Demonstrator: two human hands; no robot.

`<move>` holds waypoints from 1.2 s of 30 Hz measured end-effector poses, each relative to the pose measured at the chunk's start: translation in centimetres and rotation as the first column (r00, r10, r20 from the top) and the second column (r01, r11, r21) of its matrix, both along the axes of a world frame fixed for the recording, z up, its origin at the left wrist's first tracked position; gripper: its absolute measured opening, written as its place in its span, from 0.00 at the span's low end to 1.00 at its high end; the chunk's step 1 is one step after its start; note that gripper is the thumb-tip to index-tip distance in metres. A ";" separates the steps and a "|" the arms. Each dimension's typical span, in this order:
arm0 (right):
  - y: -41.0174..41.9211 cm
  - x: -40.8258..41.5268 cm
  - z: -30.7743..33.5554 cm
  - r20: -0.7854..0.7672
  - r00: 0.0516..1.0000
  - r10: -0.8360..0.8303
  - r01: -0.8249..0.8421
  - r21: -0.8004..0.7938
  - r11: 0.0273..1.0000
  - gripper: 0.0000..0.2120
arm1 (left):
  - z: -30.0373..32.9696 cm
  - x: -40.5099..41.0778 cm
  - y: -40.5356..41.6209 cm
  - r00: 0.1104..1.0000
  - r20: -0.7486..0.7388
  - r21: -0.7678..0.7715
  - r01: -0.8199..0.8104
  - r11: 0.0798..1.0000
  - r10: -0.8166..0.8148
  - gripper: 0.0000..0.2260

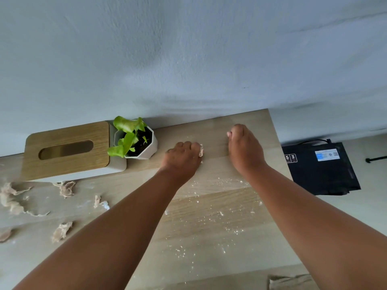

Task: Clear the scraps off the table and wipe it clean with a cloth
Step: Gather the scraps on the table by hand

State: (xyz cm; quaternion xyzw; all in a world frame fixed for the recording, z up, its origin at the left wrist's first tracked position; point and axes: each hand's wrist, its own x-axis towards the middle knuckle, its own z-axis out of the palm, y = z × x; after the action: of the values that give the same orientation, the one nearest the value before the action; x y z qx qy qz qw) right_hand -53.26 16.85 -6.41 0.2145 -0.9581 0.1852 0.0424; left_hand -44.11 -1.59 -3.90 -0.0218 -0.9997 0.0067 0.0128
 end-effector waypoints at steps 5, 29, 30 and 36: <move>0.1 2.2 1.2 0.190 0.980 0.058 -0.045 -0.069 0.997 0.13 | 1.0 1.6 -0.2 0.969 0.245 -0.075 -0.010 0.997 0.028 0.19; 1.0 17.0 6.7 0.223 0.943 0.248 -0.200 -0.215 0.956 0.05 | 6.4 18.9 -1.0 0.938 0.155 0.594 -0.340 0.729 0.311 0.17; 1.0 17.6 6.6 0.233 0.938 0.258 -0.211 -0.209 0.955 0.06 | 6.4 19.6 -1.2 0.922 0.159 0.597 -0.374 0.710 0.352 0.17; -0.1 20.4 6.7 0.295 0.906 0.303 -0.248 -0.209 0.946 0.07 | 7.4 24.2 -3.6 0.841 0.191 0.655 -0.493 0.572 0.506 0.07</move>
State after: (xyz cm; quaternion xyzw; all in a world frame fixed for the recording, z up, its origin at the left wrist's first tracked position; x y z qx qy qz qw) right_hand -32.88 16.74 0.27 0.3105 -0.8930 0.3012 -0.1242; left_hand -19.93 -5.16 3.48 0.2670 -0.8948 -0.3568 0.0262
